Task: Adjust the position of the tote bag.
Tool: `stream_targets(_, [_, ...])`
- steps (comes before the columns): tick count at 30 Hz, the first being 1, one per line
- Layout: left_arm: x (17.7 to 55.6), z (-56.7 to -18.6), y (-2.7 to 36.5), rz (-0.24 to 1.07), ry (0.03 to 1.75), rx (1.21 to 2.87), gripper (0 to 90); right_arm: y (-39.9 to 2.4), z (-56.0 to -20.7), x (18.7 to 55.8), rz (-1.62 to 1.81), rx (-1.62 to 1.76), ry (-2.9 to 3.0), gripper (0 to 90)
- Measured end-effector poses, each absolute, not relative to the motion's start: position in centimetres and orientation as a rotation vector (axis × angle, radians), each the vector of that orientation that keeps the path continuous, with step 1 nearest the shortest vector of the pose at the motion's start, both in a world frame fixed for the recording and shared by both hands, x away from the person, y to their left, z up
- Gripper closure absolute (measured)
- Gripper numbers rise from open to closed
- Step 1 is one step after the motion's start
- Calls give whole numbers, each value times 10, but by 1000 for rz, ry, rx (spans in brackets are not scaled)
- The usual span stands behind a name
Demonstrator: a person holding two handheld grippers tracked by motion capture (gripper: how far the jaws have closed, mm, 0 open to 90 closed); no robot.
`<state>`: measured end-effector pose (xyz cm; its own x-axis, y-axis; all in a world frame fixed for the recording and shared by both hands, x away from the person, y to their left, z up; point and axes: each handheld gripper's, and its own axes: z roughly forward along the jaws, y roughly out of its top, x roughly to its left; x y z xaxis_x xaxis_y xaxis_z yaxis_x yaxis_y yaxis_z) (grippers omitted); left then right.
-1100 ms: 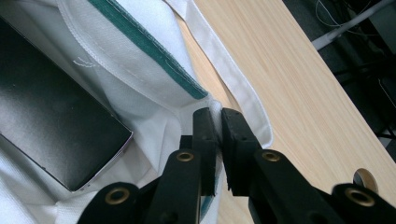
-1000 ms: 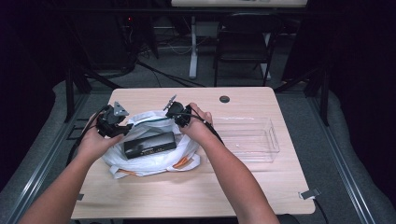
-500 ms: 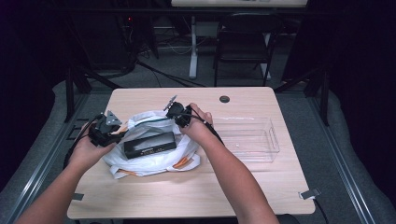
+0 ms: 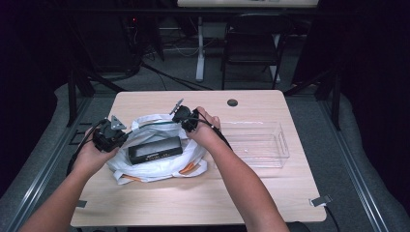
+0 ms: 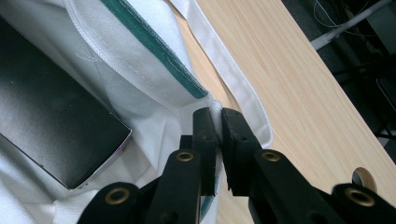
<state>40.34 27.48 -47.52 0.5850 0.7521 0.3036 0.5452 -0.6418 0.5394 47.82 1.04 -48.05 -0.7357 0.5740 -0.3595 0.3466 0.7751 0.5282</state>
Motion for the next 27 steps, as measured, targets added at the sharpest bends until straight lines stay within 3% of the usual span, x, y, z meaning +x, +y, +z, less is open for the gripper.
stream_targets(10, [411, -478, 276, 765, 1082, 2419, 863, 11, -480, 477, 587, 680, 2452, 847])
stream_targets(27, [433, -486, 276, 792, 1192, 2381, 873, 12, -483, 478, 592, 676, 2437, 847])
